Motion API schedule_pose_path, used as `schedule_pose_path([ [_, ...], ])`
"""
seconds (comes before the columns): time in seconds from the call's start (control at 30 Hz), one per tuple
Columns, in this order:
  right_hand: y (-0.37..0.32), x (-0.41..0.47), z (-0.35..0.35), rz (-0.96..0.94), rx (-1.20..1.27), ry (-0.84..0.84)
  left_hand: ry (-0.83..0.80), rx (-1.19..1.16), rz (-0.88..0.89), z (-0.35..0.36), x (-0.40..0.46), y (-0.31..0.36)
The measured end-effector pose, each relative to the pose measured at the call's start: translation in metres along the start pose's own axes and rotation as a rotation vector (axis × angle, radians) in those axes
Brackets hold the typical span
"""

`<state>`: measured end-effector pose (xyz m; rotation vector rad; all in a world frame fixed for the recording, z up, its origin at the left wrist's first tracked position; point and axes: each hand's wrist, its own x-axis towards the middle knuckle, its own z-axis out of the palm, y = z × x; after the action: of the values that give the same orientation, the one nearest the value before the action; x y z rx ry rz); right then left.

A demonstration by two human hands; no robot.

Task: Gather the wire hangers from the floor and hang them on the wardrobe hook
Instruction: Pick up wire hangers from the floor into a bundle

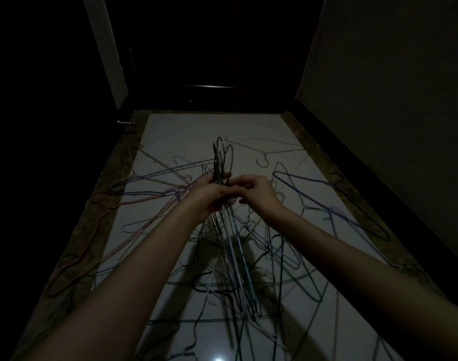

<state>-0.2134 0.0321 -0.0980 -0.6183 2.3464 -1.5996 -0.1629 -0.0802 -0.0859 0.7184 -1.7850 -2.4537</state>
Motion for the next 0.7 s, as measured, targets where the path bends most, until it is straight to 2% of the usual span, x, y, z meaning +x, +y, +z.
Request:
schedule_pose_path([
  [0.1, 0.012, -0.003, -0.003, 0.012, -0.033, -0.004, 0.066, -0.011, -0.006, -0.005, 0.001, -0.003],
  [0.2, 0.039, -0.008, -0.005, 0.120, -0.004, 0.006, 0.109, 0.026, -0.006, -0.012, 0.005, -0.006],
  [0.5, 0.142, -0.050, 0.000, 0.426, -0.266, -0.148, 0.063, 0.165, 0.029, -0.037, 0.005, -0.019],
  [0.7, 0.165, -0.061, 0.010, 0.444, -0.457, -0.197, 0.051, 0.191, 0.055, -0.048, 0.014, -0.030],
])
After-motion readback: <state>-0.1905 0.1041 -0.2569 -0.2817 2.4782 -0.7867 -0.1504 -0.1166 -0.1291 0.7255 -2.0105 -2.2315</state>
